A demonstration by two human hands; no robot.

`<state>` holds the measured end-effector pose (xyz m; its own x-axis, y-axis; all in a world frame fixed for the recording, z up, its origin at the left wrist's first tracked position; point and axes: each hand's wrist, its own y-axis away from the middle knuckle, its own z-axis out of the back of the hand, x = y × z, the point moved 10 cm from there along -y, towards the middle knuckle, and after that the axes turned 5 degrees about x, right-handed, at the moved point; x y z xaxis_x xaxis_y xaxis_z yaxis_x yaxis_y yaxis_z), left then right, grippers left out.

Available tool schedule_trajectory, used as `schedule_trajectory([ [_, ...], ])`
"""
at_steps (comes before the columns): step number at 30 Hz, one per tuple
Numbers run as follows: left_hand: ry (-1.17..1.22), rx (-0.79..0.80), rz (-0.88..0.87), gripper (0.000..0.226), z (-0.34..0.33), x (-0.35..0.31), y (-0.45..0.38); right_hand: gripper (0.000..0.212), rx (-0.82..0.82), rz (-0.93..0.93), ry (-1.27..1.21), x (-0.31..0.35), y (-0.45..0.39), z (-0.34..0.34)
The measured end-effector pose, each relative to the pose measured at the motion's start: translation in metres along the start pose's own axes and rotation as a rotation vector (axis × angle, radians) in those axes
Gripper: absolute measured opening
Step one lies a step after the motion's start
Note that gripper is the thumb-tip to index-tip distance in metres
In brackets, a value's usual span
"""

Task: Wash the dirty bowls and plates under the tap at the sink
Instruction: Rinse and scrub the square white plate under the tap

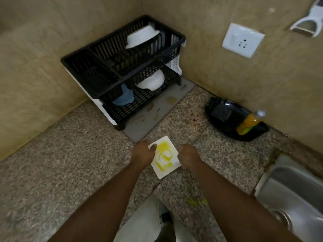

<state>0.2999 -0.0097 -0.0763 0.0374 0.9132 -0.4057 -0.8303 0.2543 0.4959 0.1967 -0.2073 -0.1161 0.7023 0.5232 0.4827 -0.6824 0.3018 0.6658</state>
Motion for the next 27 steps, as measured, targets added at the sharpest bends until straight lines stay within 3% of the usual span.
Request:
schedule_trajectory([
  [3,0.082,0.076,-0.026,0.053,-0.014,-0.037,0.020,0.017,-0.126,0.049,-0.207,-0.036,0.027,0.038],
  [5,0.275,0.166,0.007,0.051,-0.037,-0.068,0.037,0.012,-0.194,0.075,-0.320,-0.075,0.052,0.069],
  [10,0.571,0.404,0.047,0.057,-0.120,-0.172,0.095,0.026,-0.309,0.026,-0.517,-0.192,0.121,0.142],
  [15,0.665,0.515,-0.033,0.049,-0.194,-0.280,0.169,0.026,-0.525,0.010,-0.707,-0.304,0.205,0.208],
  [19,0.691,0.475,-0.115,0.053,-0.244,-0.339,0.198,0.016,-0.617,-0.049,-0.868,-0.377,0.259,0.248],
  [21,0.707,0.460,-0.141,0.046,-0.255,-0.371,0.226,0.011,-0.728,-0.082,-0.887,-0.413,0.284,0.273],
  [25,0.761,0.481,-0.133,0.041,-0.278,-0.415,0.264,0.037,-1.066,-0.256,-0.678,-0.470,0.349,0.329],
  [27,0.781,0.469,-0.150,0.038,-0.282,-0.431,0.275,0.048,-1.152,-0.314,-0.625,-0.481,0.371,0.351],
])
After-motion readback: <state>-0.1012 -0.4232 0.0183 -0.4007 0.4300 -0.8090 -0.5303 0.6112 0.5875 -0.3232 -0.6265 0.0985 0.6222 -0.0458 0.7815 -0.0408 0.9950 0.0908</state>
